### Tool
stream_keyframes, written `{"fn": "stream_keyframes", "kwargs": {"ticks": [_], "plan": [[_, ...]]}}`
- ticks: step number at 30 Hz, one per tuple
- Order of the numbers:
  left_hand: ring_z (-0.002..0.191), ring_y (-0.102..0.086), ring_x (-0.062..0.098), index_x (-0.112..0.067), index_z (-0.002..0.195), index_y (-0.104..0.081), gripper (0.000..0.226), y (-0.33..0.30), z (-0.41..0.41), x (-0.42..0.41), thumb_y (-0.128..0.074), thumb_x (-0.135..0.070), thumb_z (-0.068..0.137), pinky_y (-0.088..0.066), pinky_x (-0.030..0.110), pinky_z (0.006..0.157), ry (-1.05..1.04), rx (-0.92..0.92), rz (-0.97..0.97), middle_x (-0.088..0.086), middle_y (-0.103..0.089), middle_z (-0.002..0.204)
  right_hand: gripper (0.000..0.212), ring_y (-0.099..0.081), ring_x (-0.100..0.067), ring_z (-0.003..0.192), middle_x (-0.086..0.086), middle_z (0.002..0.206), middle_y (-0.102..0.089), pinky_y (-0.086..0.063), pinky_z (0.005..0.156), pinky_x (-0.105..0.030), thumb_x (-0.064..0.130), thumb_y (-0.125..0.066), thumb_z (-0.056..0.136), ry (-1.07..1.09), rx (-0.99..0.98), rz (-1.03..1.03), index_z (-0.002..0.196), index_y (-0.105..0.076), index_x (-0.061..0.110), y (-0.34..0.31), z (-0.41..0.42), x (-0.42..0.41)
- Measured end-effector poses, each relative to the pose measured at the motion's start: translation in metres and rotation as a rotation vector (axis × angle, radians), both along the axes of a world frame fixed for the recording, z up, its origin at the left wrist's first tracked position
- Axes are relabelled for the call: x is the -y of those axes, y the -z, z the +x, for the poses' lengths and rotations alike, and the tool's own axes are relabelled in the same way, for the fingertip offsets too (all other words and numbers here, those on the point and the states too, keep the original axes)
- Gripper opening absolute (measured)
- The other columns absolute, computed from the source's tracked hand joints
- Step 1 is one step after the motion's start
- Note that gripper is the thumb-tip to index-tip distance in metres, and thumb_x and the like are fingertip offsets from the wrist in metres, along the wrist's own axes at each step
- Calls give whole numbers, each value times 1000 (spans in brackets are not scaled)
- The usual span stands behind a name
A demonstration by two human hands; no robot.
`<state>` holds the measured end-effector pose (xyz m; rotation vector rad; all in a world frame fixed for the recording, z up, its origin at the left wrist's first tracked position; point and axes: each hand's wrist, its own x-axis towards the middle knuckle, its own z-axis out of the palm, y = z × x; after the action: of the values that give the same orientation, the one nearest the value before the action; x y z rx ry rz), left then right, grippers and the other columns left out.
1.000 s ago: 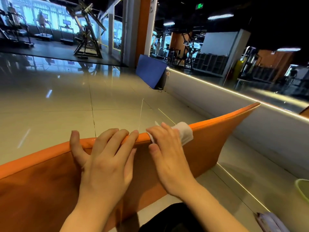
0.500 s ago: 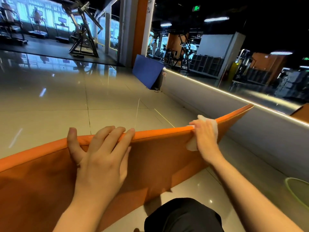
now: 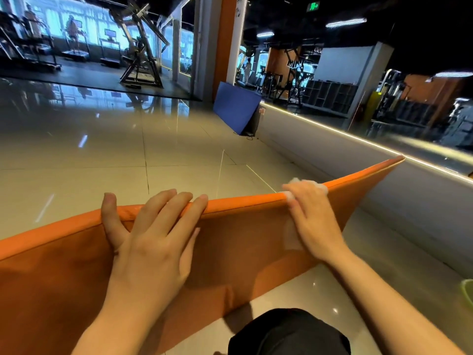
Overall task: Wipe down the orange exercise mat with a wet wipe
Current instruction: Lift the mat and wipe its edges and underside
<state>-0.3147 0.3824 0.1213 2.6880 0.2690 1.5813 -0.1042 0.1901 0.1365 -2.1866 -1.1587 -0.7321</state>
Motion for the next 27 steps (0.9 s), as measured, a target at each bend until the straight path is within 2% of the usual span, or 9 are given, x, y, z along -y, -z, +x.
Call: {"fn": "stream_keyframes", "kwargs": {"ticks": [3,6,8,11,13,17,20,24,27], "plan": [[117,-50,25,-16,125,-69,42,2,2,4,-64,-16,82,-15,77,104,20,-30,9,7,-67,120,41,-53,-39,106,-19,109,-60,-33,98,-45,26,-32,104,269,-20,-173,112,-62,-1,-2,66,47],[118,-50,26,-16,125,-68,41,3,7,1,-64,-16,84,-18,77,104,19,-12,3,8,-67,120,16,-52,-42,98,-23,106,-59,-38,91,-55,1,-51,97,424,-39,-302,107,-62,-3,-11,86,50],[118,-50,26,-16,124,-68,40,0,9,-6,-62,-18,85,-15,77,106,7,12,-28,8,-67,119,16,-52,-39,88,-21,92,-59,-40,87,-53,-2,-50,91,471,-14,-238,93,-66,-2,-14,68,26],[116,-51,26,-16,120,-71,37,-4,11,-14,-59,-21,85,-9,74,109,-20,27,-52,8,-69,115,21,-48,-28,92,-14,86,-63,-30,92,-40,13,-49,93,239,89,75,85,-66,4,-1,-5,-20],[114,-51,25,-16,116,-72,34,-5,11,-14,-58,-23,86,-5,71,111,-16,45,-60,7,-69,112,48,-47,-26,106,-9,100,-64,-25,100,-40,38,-29,101,78,-91,221,97,-66,9,5,-64,-51],[114,-52,25,-16,115,-72,34,-8,6,-17,-53,-26,88,-2,67,113,24,30,-60,6,-69,114,48,-43,-17,125,8,120,-56,-15,115,-40,48,-24,98,-97,-220,117,118,-58,21,-8,-126,-90],[116,-51,22,-19,118,-71,37,-11,3,-21,-53,-26,87,5,56,115,29,-17,-57,3,-68,117,52,-45,-8,120,7,125,-58,-28,111,-33,46,-22,98,-192,-169,35,128,-57,22,-20,-107,-74],[117,-49,22,-19,122,-69,41,-10,1,-19,-48,-25,87,0,61,114,39,-49,-46,3,-66,119,54,-33,-5,137,8,156,-31,-33,109,-32,57,-31,96,-64,-111,-92,146,-37,35,-26,-47,-30],[119,-48,22,-20,125,-68,42,-8,0,-19,-50,-23,87,-2,63,113,41,-76,-33,3,-65,121,63,-27,1,132,13,159,-22,-35,104,-31,66,-39,92,-2,-167,-166,148,-24,40,-35,-13,-1]]}}
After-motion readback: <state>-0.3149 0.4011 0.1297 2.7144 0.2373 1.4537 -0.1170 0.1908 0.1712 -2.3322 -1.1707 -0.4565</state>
